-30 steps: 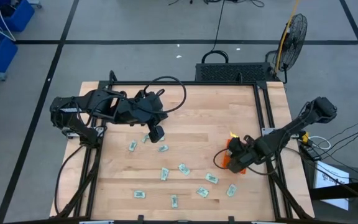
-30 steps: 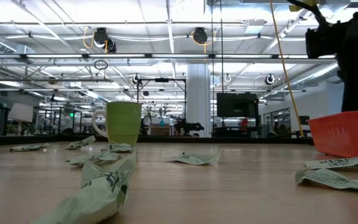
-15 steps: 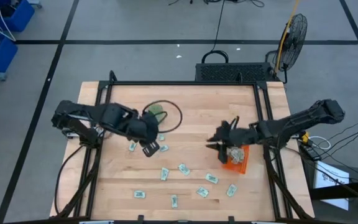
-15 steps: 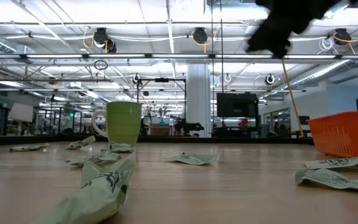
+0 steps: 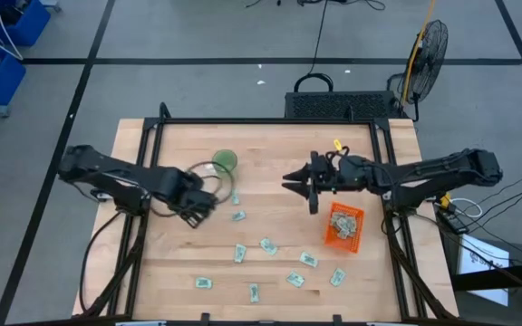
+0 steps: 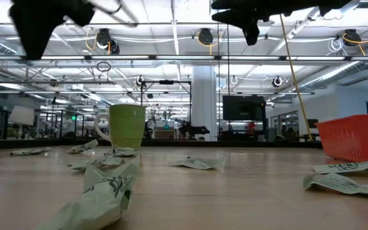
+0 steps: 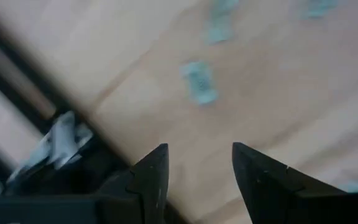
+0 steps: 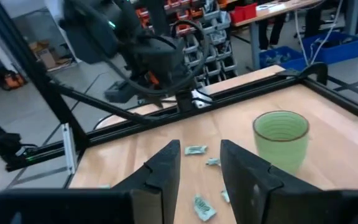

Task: Pick and place Stevia / Truvia into bins
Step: Put the stevia packet into the orange basket

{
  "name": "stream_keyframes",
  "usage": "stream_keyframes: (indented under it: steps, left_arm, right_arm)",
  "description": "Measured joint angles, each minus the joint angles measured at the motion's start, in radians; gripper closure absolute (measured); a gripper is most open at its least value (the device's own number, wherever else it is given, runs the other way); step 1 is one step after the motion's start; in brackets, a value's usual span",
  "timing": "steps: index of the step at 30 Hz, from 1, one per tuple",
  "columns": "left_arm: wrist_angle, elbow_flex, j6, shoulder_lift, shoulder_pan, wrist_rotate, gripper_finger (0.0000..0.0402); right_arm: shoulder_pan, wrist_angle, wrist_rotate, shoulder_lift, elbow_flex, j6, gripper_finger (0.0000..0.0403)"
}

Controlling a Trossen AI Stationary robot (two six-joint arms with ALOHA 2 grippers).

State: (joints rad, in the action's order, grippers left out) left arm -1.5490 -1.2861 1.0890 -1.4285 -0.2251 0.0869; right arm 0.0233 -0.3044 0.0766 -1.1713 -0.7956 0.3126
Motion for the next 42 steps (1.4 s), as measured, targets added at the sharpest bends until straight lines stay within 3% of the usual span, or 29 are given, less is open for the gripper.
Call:
stream_keyframes:
  steps: [8, 17, 20, 25, 31, 42]
  left_arm:
    - [0.459, 0.42, 0.127, 0.312, 0.029, 0.062, 0.0218]
    - [0.812, 0.784, 0.164, 0.325, 0.027, 0.073, 0.0218]
    - [0.822, 0.837, 0.233, 0.327, 0.028, 0.093, 0.0218]
    - [0.914, 0.901, 0.214, 0.332, 0.028, 0.084, 0.0218]
    - [0.919, 0.876, 0.23, 0.33, 0.029, 0.074, 0.0218]
    - [1.088, 0.857, 0.194, 0.287, 0.028, 0.067, 0.0218]
  right_arm:
    - [-0.042, 0.001, 0.001, 0.0, 0.0, 0.0, 0.0294]
    - [-0.044, 0.003, 0.091, 0.0, 0.0, 0.016, 0.0293]
    - [-0.044, 0.002, 0.108, 0.0, 0.0, 0.017, 0.0294]
    - [-0.044, 0.002, 0.108, 0.0, 0.0, 0.019, 0.0294]
    - [-0.044, 0.012, 0.107, 0.0, 0.0, 0.074, 0.0293]
    - [-0.043, 0.025, 0.107, 0.001, 0.001, 0.095, 0.0293]
